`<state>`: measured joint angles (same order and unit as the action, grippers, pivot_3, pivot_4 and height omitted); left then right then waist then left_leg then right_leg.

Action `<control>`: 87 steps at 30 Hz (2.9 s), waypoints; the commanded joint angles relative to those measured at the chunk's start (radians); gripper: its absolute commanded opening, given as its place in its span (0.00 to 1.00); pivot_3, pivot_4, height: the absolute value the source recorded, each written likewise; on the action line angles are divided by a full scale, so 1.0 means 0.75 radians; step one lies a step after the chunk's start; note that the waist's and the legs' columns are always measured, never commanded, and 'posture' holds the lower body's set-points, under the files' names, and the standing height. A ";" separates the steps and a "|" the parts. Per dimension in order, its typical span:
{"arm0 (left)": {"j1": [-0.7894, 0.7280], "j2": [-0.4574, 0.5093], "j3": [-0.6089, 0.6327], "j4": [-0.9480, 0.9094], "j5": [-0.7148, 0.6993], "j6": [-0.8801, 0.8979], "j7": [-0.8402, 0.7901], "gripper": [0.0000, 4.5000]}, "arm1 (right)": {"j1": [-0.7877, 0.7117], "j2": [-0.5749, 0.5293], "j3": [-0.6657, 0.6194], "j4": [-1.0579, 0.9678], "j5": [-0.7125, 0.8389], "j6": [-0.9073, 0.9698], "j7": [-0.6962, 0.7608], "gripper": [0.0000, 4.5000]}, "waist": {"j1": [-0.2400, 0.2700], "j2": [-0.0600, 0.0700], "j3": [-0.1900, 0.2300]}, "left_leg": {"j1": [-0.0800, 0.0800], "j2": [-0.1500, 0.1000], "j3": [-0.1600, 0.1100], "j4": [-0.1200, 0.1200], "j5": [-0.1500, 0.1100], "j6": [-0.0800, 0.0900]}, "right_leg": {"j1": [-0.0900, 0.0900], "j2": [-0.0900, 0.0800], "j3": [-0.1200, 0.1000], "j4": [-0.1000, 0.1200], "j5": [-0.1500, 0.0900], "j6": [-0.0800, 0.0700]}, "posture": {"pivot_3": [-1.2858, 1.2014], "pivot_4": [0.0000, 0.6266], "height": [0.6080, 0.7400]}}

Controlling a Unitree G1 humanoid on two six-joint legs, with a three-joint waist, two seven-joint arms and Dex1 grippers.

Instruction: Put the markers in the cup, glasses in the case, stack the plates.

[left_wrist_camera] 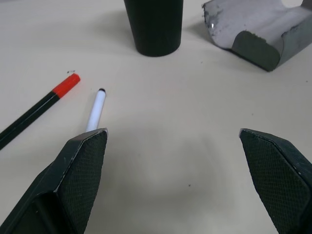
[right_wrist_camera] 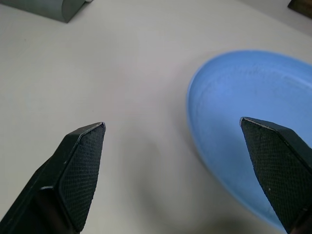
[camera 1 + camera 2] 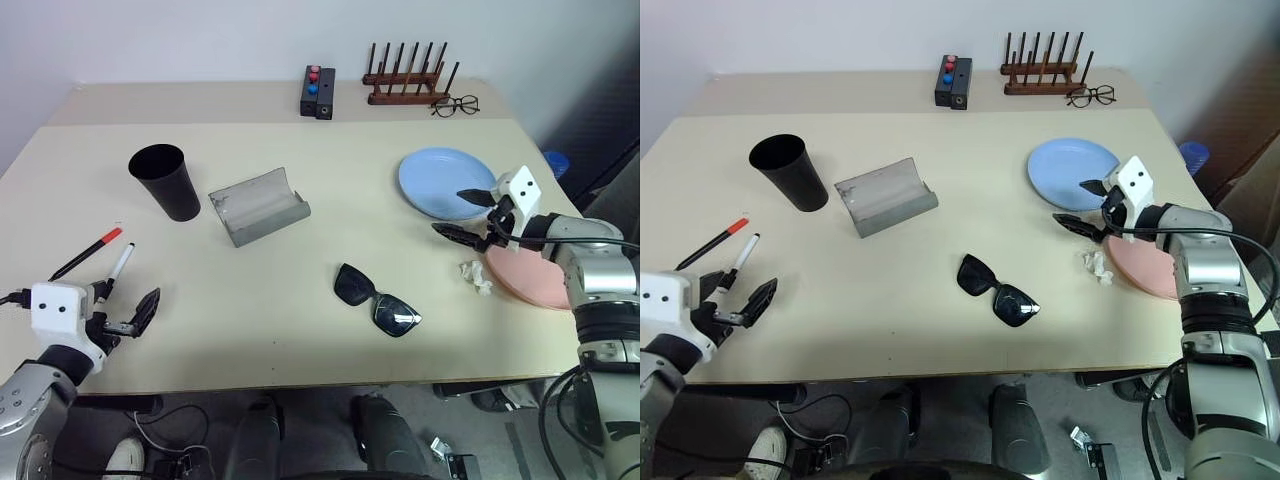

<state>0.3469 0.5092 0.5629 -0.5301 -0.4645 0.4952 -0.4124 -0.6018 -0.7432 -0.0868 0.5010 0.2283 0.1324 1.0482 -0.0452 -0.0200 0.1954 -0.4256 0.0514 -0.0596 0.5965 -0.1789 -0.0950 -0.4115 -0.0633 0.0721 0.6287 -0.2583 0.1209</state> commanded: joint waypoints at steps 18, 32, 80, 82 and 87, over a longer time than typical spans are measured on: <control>-0.112 -0.017 -0.072 0.055 0.057 -0.073 -0.006 0.99 | -0.069 0.019 -0.022 0.114 -0.001 -0.192 0.080 1.00 | 0.001 0.000 0.000 | 0.001 0.000 0.000 0.001 0.000 0.000 | 0.001 0.001 0.000 0.001 0.000 0.000 | 0.52 0.24 0.99; -0.415 0.129 -0.144 0.282 0.109 0.200 0.098 0.99 | 0.165 0.115 0.099 -0.684 0.116 0.161 0.021 1.00 | 0.000 0.000 0.000 | 0.001 0.000 -0.001 0.000 0.000 0.000 | 0.001 0.002 0.000 0.003 0.000 0.002 | 0.52 0.24 0.99; -0.970 0.024 0.147 0.340 0.313 0.244 0.530 0.06 | 0.279 0.366 0.439 -1.118 0.127 0.310 -0.187 1.00 | 0.011 -0.011 -0.004 | 0.002 0.000 -0.003 0.001 0.000 -0.001 | 0.003 0.001 -0.001 0.004 0.001 0.002 | 0.52 0.24 0.99; -1.012 0.020 0.083 0.372 0.346 0.075 0.526 0.06 | 0.221 0.425 0.412 -1.080 0.119 0.285 -0.251 1.00 | 0.011 -0.011 -0.004 | 0.002 0.000 -0.003 0.001 0.000 -0.001 | 0.003 0.001 -0.001 0.003 0.001 0.003 | 0.52 0.24 0.99; -1.183 -0.015 -0.126 0.574 0.392 -0.154 0.482 0.06 | 0.078 0.607 0.370 -0.961 0.083 0.222 -0.438 1.00 | 0.020 -0.012 -0.004 | 0.002 0.000 -0.003 0.001 0.002 -0.003 | 0.004 0.002 -0.002 0.004 0.004 0.007 | 0.52 0.24 0.99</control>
<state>-0.5021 0.4983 0.5320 -0.1363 -0.1983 0.4469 -0.0336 -0.5080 -0.3243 0.2202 -0.2283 0.2957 0.3292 0.7723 -0.0301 -0.0288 0.1923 -0.4238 0.0513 -0.0619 0.5974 -0.1774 -0.0971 -0.4084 -0.0619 0.0709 0.6315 -0.2553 0.1263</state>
